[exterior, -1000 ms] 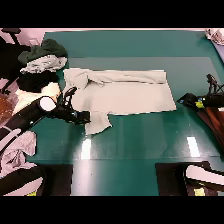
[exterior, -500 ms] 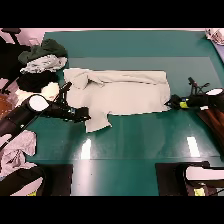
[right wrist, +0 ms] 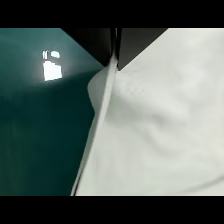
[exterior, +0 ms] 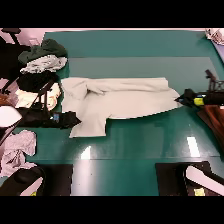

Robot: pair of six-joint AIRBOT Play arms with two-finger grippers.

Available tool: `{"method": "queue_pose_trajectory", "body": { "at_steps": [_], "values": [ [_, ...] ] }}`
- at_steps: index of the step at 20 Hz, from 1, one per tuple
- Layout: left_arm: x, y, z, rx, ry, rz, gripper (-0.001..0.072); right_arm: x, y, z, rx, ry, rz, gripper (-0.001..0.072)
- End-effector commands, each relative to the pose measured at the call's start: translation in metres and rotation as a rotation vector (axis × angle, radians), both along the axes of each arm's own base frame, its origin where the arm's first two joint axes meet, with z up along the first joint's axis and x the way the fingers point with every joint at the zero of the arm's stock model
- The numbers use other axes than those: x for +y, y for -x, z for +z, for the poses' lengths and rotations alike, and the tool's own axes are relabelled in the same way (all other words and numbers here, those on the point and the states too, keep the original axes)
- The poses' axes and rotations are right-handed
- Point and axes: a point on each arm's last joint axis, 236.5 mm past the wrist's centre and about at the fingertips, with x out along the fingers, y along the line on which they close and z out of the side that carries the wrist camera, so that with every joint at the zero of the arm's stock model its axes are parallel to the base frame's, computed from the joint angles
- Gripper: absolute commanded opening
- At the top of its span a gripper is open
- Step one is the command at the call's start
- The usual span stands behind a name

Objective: Fold the shirts.

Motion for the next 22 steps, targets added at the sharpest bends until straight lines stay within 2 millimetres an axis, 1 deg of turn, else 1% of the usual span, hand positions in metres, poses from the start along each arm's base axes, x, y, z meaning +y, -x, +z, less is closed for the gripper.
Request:
{"method": "queue_pose_trajectory", "body": {
  "at_steps": [1, 3, 4, 5, 7, 9, 10, 12, 14, 15, 19, 20, 22],
  "values": [
    [0.014, 0.034, 0.009, 0.045, -0.023, 0.006, 0.0026, -0.018, 0.04, 0.034, 0.026, 0.075, -0.093, 0.0019],
    [0.018, 0.05, 0.01, 0.087, -0.029, 0.005, 0.0026, -0.008, 0.05, 0.057, -0.022, 0.091, -0.108, 0.0019],
    [0.019, 0.052, 0.014, 0.072, -0.022, 0.011, 0.0026, 0.0, 0.055, 0.066, -0.045, 0.097, -0.099, 0.002],
    [0.021, 0.046, 0.019, 0.041, -0.011, 0.043, 0.0026, 0.005, 0.059, 0.075, -0.071, 0.111, -0.086, 0.002],
    [0.023, 0.017, 0.03, -0.051, 0.019, 0.128, 0.0026, 0.002, 0.064, 0.078, -0.086, 0.17, -0.098, 0.002],
    [0.019, -0.019, 0.045, -0.162, 0.072, 0.194, 0.0025, -0.007, 0.069, 0.072, -0.059, 0.233, -0.099, 0.0021],
    [0.017, -0.037, 0.047, -0.192, 0.091, 0.226, 0.0025, -0.011, 0.071, 0.067, -0.039, 0.254, -0.092, 0.0021],
    [0.011, -0.066, 0.042, -0.205, 0.105, 0.262, 0.0025, -0.01, 0.073, 0.057, 0.007, 0.256, -0.069, 0.0021],
    [0.001, -0.088, 0.034, -0.202, 0.093, 0.238, 0.0026, -0.009, 0.074, 0.047, 0.055, 0.238, -0.056, 0.0021],
    [-0.003, -0.098, 0.034, -0.209, 0.084, 0.223, 0.0025, -0.009, 0.074, 0.044, 0.069, 0.233, -0.054, 0.0021],
    [-0.016, -0.143, 0.051, -0.272, 0.064, 0.192, 0.0025, -0.018, 0.071, 0.036, 0.089, 0.26, -0.063, 0.0021],
    [-0.02, -0.152, 0.053, -0.282, 0.056, 0.178, 0.0025, -0.022, 0.072, 0.033, 0.101, 0.275, -0.063, 0.0021],
    [-0.026, -0.171, 0.05, -0.289, 0.037, 0.156, 0.0025, -0.023, 0.071, 0.027, 0.119, 0.269, -0.061, 0.0021]
  ]
}}
